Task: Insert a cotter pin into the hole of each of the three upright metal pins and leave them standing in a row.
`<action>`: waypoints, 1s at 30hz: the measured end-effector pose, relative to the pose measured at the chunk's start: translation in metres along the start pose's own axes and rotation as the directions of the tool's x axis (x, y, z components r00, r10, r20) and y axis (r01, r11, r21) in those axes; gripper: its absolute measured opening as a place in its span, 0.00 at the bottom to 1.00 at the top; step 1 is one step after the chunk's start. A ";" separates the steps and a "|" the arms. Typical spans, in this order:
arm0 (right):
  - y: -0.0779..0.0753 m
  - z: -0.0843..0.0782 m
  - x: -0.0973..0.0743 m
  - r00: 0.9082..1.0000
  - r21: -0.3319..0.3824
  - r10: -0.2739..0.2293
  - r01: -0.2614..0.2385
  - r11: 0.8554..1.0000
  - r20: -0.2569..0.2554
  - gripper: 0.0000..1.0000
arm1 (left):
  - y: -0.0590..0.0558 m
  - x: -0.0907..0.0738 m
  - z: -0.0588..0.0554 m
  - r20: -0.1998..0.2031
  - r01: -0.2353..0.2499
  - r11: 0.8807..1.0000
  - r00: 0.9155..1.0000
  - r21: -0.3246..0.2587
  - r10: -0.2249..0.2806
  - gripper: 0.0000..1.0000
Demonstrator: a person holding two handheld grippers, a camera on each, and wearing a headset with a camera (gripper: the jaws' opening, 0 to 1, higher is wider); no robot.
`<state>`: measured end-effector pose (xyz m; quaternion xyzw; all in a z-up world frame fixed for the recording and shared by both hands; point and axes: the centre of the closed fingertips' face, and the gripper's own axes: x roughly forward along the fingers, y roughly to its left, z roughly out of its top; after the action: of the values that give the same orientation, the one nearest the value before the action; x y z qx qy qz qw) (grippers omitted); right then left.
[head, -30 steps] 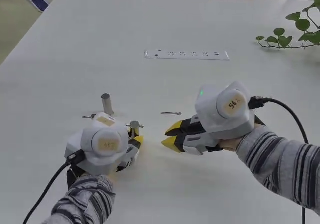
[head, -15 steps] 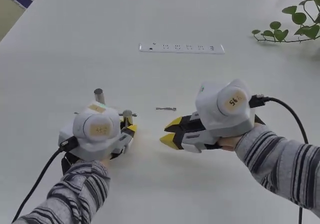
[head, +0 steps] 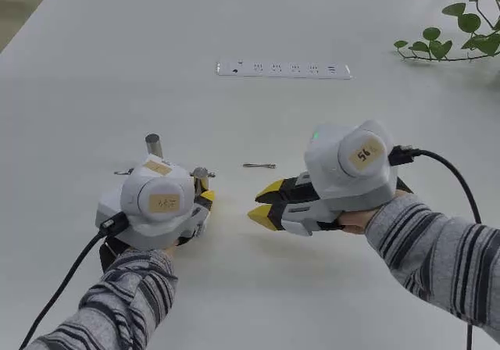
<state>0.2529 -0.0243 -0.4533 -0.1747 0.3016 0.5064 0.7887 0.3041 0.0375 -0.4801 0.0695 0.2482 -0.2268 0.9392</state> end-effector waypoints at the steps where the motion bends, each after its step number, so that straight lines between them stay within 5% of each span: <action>1: 0.000 0.001 0.000 1.000 0.001 -0.001 0.001 1.000 0.002 0.10 | 0.000 0.000 0.000 0.000 0.000 1.000 1.000 0.001 0.000 0.10; 6: 0.000 0.003 0.000 1.000 0.004 -0.005 0.005 1.000 0.008 0.11 | 0.000 -0.001 0.001 0.000 0.002 1.000 1.000 -0.011 -0.003 0.10; 10: -0.003 0.007 -0.001 1.000 0.016 -0.012 0.012 1.000 0.016 0.13 | 0.000 -0.003 0.001 0.001 0.008 0.999 1.000 -0.033 -0.008 0.24; 12: -0.004 0.012 -0.001 1.000 0.027 -0.014 0.014 1.000 0.026 0.13 | -0.001 -0.005 -0.001 -0.009 0.008 0.999 1.000 -0.034 -0.008 0.23; 16: -0.003 0.026 -0.001 0.998 0.048 -0.013 0.010 0.999 0.061 0.16 | -0.005 -0.016 -0.004 -0.030 0.022 0.999 0.999 -0.031 -0.023 0.29; 23: -0.001 0.056 0.002 0.991 0.080 -0.005 -0.006 0.997 0.130 0.22 | -0.010 -0.031 0.005 0.005 0.034 0.998 0.999 -0.058 -0.034 0.39; 30: -0.006 0.082 0.012 0.990 0.083 -0.023 0.012 0.997 0.141 0.28 | -0.016 -0.052 0.007 0.018 0.051 0.997 0.999 -0.050 -0.050 0.50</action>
<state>0.2863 0.0299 -0.3993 -0.1086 0.2639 0.4978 0.8190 0.2590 0.0421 -0.4486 0.0373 0.2474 -0.2449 0.9367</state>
